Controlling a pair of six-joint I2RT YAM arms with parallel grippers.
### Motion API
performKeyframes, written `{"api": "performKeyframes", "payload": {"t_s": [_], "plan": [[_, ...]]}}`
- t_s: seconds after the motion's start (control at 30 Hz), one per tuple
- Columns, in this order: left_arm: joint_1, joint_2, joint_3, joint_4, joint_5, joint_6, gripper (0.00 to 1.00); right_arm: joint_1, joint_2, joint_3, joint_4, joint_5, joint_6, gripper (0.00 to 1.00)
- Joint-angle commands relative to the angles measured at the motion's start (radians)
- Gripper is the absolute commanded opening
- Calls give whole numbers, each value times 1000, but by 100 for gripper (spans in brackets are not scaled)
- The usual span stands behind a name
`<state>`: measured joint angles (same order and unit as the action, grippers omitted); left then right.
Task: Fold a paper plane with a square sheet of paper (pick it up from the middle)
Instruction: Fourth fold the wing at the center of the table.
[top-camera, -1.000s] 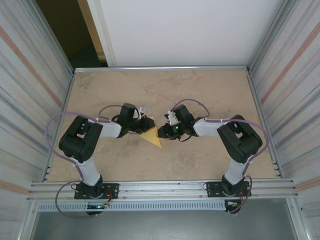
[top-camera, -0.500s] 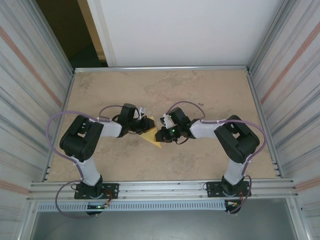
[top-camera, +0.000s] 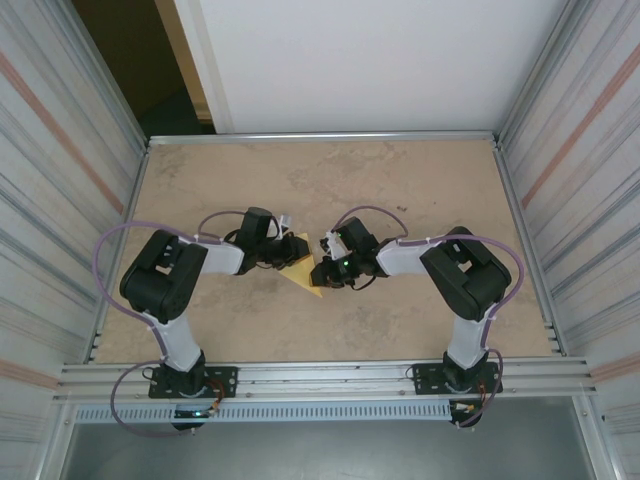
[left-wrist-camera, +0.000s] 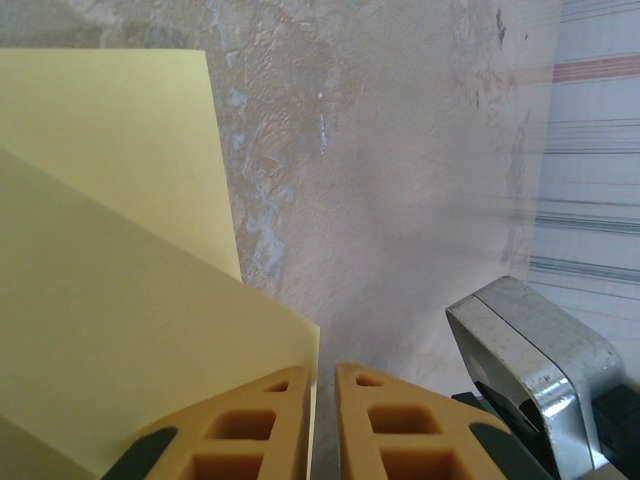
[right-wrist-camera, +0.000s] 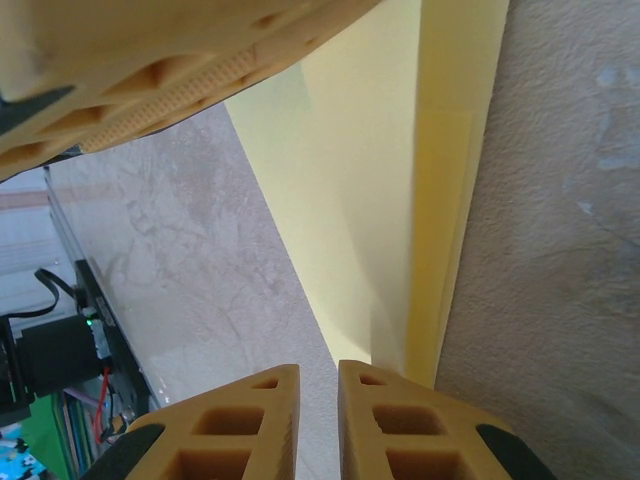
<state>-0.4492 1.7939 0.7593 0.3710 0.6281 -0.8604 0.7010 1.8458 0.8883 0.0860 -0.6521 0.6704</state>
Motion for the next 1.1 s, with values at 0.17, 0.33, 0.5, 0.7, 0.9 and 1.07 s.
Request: {"api": "performKeyframes", "payload": {"t_s": [0.17,0.33,0.5,0.7,0.9,1.07], "plan": [[-6,24,21,-33,-9,22,16,-5,26,24,-5,-9,-12,18],[-6,24,27,-54,-25,23,15,-6,28,25,-6,-9,-12,19],[-6,29,30,-69,-39,25,15,-8,28,23,-6,-8,-14,19],[-4,38,34,-69,-37,27,15,-10,29,23,-8,-8,-14,19],[-5,45,41,-69,-33,27,15,-9,35,24,-14,-2,-15,19],[-4,51,41,-69,-33,29,15,-11,41,23,-18,2,-17,19]]}}
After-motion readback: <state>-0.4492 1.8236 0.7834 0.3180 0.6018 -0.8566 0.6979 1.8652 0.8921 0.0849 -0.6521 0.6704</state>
